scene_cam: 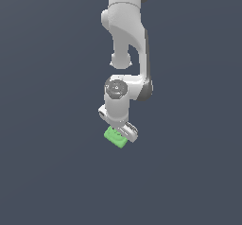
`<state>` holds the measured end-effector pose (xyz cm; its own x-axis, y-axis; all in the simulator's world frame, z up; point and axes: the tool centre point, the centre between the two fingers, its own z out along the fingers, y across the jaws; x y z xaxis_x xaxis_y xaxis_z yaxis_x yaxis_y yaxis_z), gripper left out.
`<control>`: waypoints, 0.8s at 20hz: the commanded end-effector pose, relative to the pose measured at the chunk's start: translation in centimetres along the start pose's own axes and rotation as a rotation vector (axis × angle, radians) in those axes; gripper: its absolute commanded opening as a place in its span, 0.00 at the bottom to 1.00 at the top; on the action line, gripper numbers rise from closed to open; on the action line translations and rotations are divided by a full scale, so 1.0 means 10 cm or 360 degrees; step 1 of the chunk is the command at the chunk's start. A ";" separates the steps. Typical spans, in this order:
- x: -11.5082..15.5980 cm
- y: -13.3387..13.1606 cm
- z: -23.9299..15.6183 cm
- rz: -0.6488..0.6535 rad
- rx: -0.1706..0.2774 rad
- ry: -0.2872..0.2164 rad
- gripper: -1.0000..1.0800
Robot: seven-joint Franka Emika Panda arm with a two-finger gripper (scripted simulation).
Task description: Pick up the object and move it to a goal position.
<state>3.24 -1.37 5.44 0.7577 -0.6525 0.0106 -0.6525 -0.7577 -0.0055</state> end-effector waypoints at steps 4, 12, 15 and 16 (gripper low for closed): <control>-0.51 -0.12 -0.05 -0.0002 -0.0003 -0.0006 0.00; -1.09 -0.28 -0.10 -0.0002 -0.0008 -0.0014 0.00; -1.22 -0.32 -0.12 -0.0002 -0.0008 -0.0016 0.00; -1.25 -0.33 -0.12 -0.0002 -0.0009 -0.0016 0.00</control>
<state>-3.77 8.85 6.48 0.7597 -0.6503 0.0005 -0.6503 -0.7597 -0.0002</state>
